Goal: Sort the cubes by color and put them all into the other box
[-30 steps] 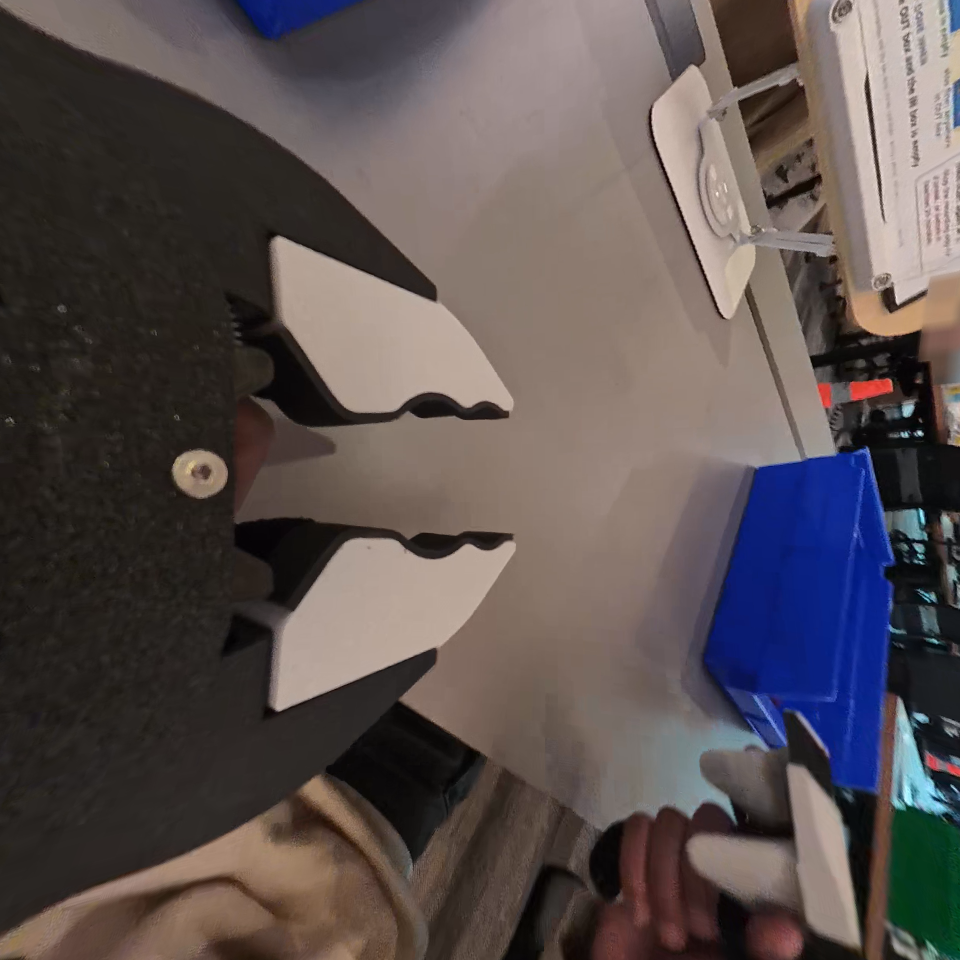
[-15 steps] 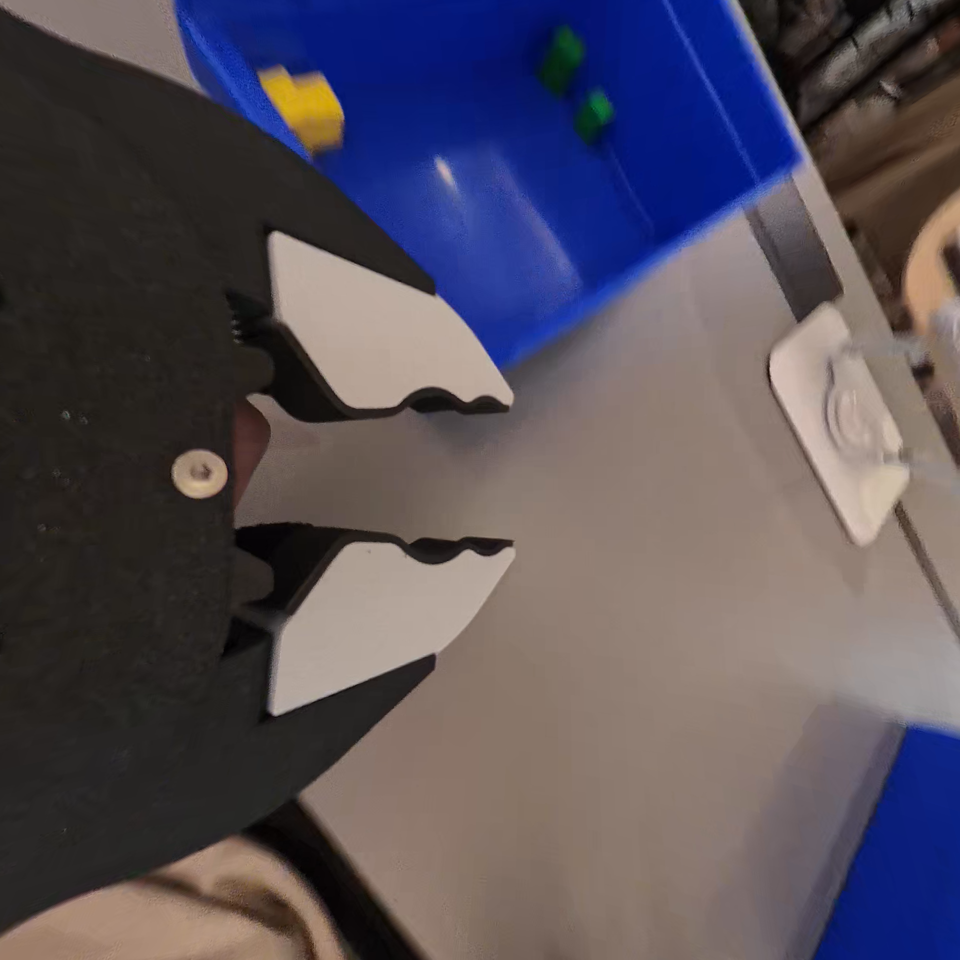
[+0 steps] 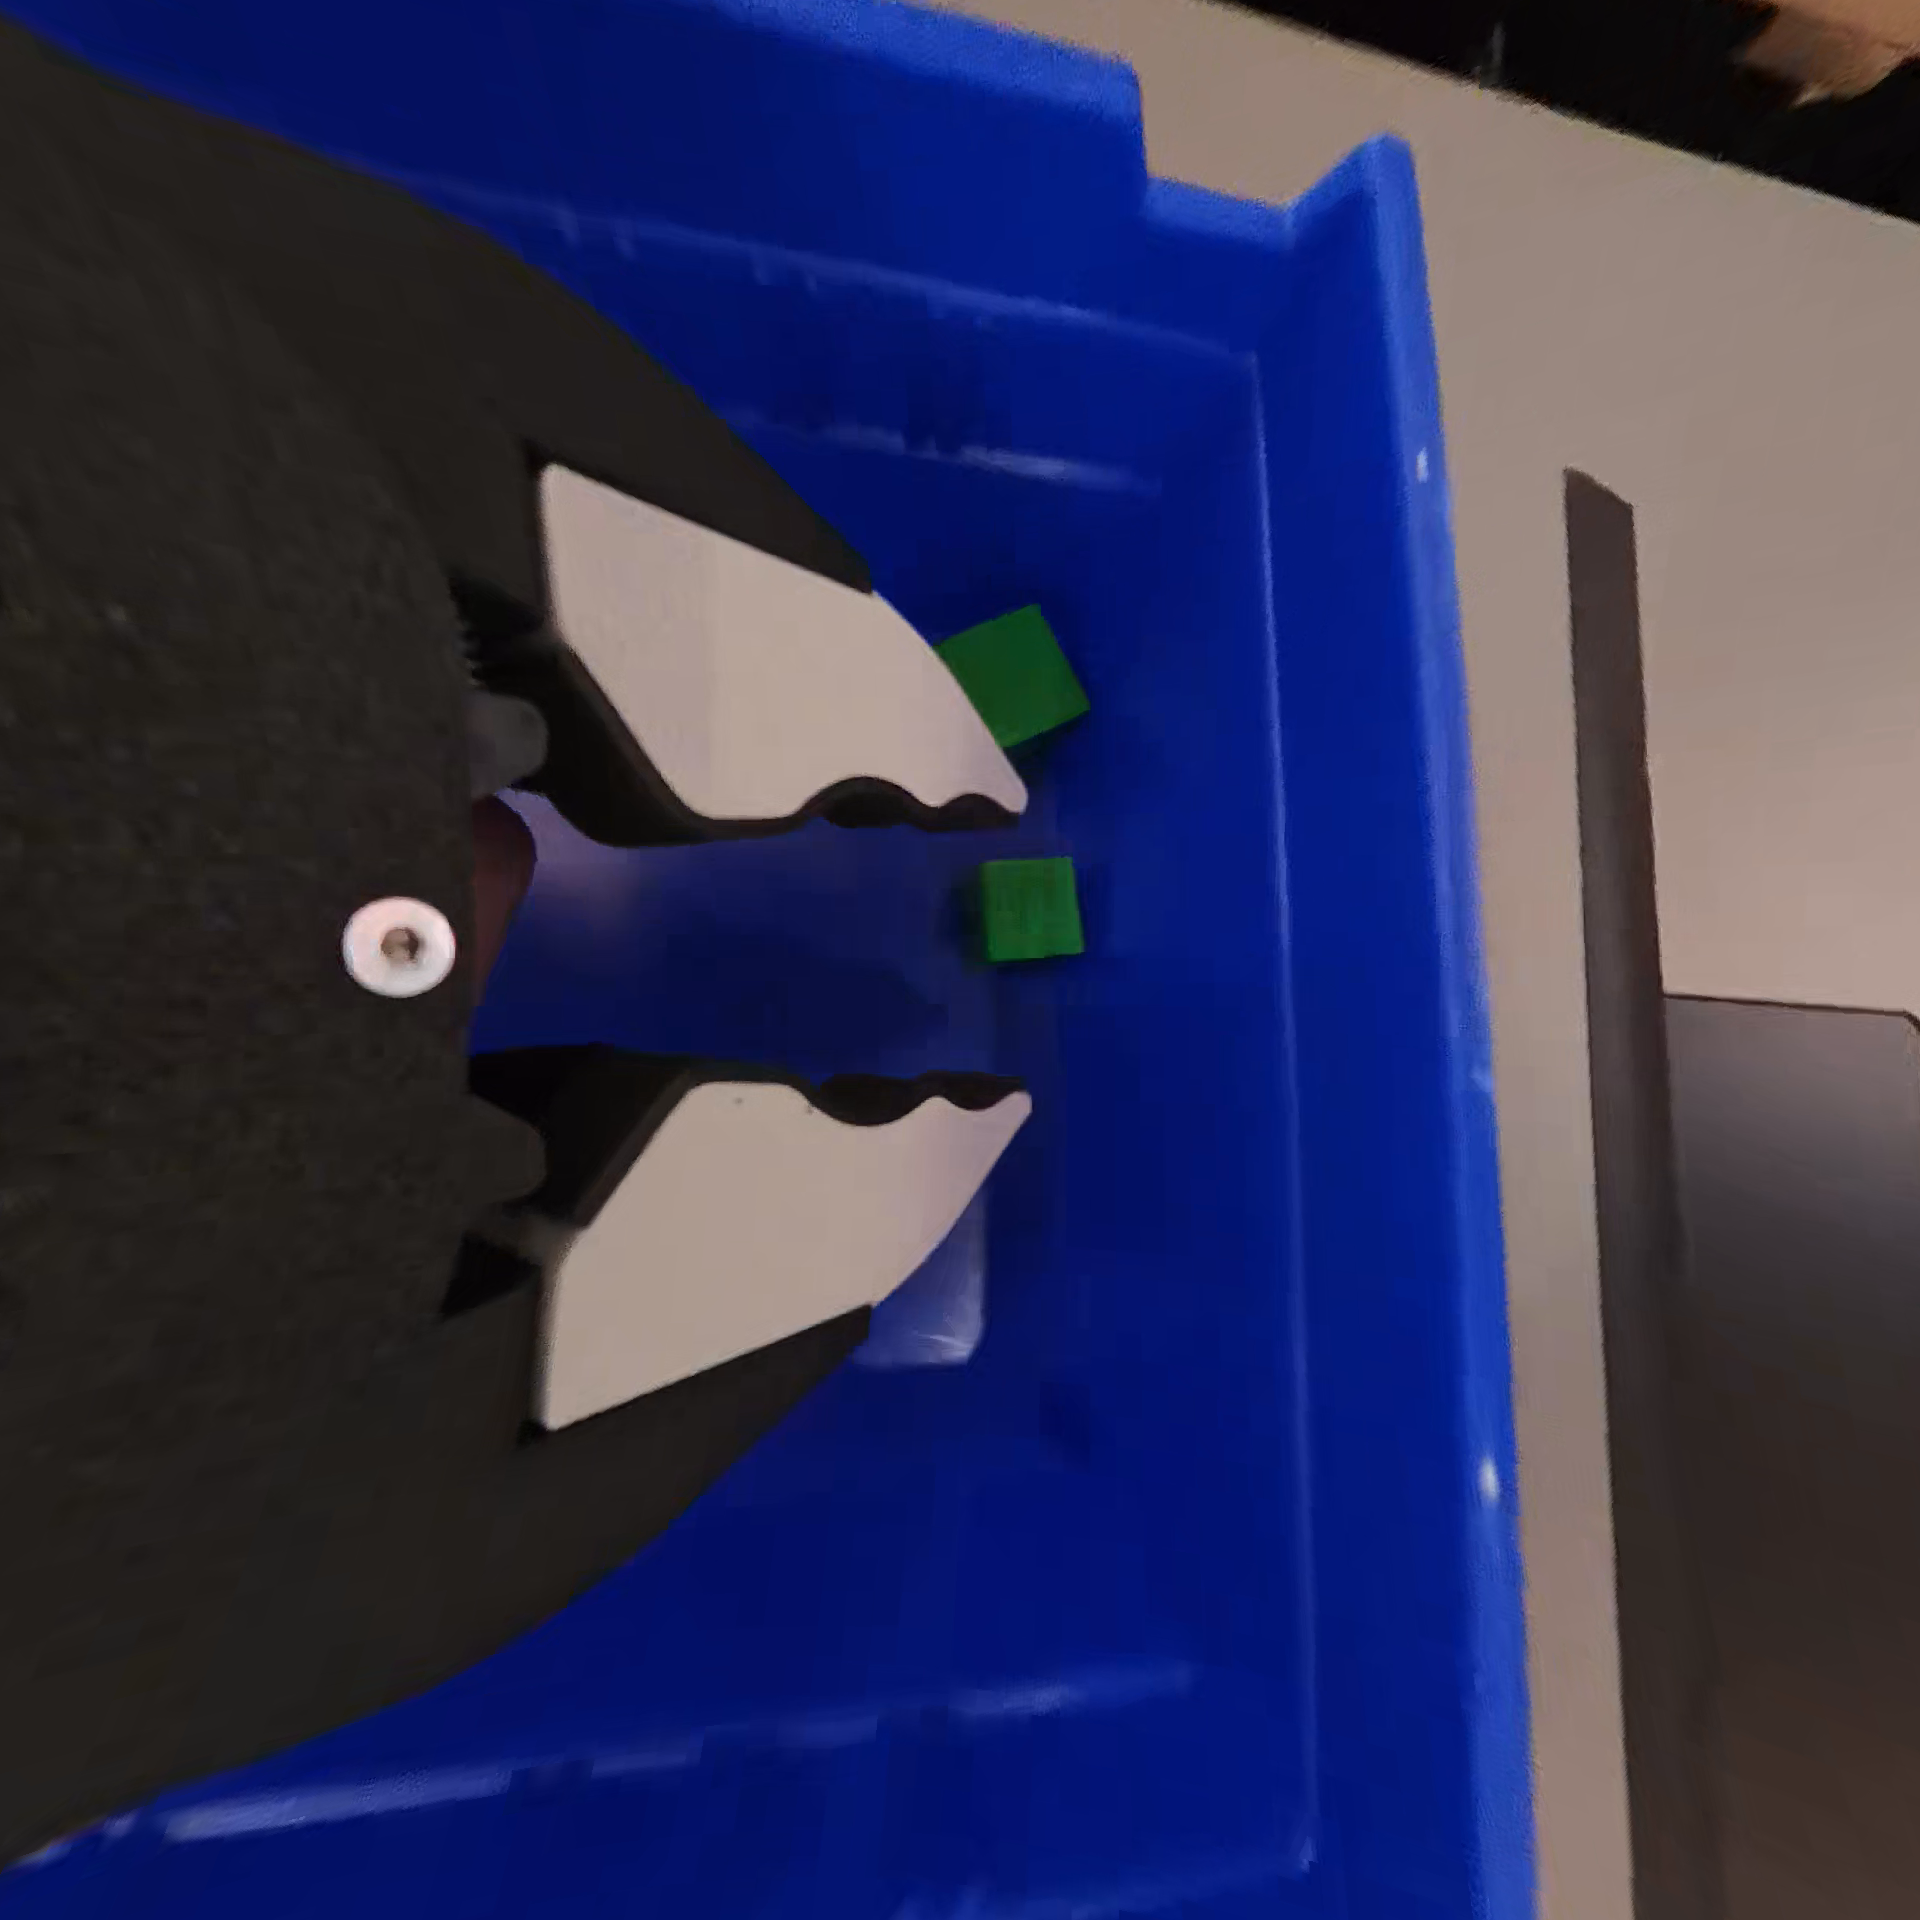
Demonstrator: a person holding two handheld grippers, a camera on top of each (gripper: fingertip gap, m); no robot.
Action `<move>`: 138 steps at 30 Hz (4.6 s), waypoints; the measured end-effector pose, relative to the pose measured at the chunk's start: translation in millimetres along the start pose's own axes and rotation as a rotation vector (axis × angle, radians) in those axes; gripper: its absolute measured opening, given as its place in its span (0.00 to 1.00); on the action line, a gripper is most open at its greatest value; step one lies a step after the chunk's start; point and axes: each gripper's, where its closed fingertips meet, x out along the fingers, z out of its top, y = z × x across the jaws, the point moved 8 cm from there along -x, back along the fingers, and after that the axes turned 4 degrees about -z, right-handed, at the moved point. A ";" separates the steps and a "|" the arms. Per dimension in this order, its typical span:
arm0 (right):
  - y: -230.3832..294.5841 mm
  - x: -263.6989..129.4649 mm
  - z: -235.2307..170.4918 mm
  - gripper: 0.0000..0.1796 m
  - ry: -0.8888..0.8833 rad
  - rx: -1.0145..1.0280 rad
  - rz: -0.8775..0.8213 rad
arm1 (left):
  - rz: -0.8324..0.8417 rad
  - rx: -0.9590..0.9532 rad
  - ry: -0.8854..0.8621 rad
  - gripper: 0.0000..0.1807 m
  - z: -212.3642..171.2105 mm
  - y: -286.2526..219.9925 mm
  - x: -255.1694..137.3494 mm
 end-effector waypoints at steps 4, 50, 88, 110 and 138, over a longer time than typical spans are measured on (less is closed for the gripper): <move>-4.9 -3.7 -0.7 0.15 -0.001 0.040 0.007 | 0.004 -0.036 0.061 0.25 -1.2 3.1 25.4; -11.9 92.1 68.2 0.28 -0.157 1.034 1.044 | -1.285 0.831 -0.847 0.12 -114.3 -272.9 -282.0; -250.5 -100.5 147.7 0.13 0.292 -0.138 -0.941 | -0.597 0.382 -0.436 0.18 -211.3 -213.4 -236.3; -220.0 -70.6 180.6 0.23 0.221 -0.226 -0.794 | -0.641 0.277 -0.426 0.17 -213.2 -188.6 -243.6; -22.5 1.7 21.6 0.25 -0.136 -0.280 -0.397 | -0.292 0.253 -0.438 0.18 -135.2 -115.2 -273.6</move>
